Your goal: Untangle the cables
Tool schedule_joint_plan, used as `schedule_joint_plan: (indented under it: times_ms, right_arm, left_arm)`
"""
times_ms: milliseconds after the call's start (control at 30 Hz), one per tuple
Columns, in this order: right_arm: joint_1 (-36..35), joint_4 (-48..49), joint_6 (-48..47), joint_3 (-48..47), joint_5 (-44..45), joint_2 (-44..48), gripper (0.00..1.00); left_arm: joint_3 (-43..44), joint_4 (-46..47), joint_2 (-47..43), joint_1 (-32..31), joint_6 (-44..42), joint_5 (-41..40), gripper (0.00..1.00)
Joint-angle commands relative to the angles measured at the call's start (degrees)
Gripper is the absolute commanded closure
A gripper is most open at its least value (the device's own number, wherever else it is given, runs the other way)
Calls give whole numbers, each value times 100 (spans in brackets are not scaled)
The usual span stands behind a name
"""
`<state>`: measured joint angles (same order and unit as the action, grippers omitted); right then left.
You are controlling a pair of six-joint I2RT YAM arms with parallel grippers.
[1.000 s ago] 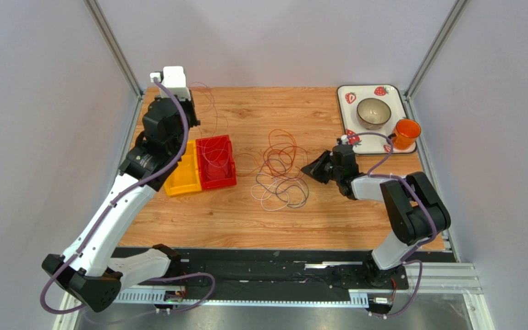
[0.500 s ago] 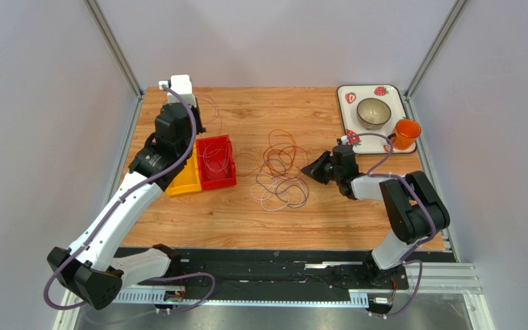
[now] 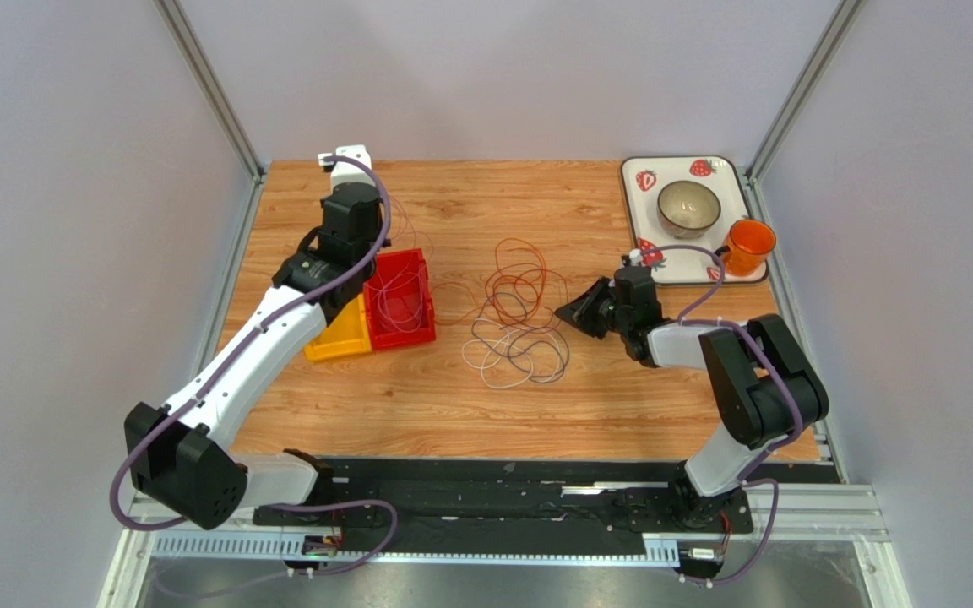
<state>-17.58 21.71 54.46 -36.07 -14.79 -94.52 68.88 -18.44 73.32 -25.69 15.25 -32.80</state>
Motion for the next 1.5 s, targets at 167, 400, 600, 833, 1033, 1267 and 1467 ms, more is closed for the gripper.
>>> schedule_joint_plan:
  times_ms: [167, 400, 600, 833, 1033, 1267, 1467]
  right_arm:
    - [62, 307, 118, -172, -138, -66, 100]
    - [115, 351, 170, -172, -209, -119, 100]
    - [141, 404, 223, -189, -270, -181, 100]
    - [159, 412, 232, -189, -297, -207, 100]
    - [176, 421, 250, -198, -323, -225, 100]
    - [194, 456, 285, -216, -384, -286, 100]
    - [220, 492, 311, -207, -429, -304, 100]
  left_arm:
    - [-77, -160, 367, 302, 734, 82, 100]
    - [108, -1135, 394, 302, 1226, -789, 100]
    - [46, -1593, 297, 302, 1499, -1493, 100]
    - [485, -1865, 1104, 302, 1596, -940, 100]
    - [609, -1883, 1684, 179, 1675, -535, 100]
    - [766, -1848, 2133, -93, 1684, -254, 100]
    - [1109, -1900, 2705, -190, 1561, 79, 100]
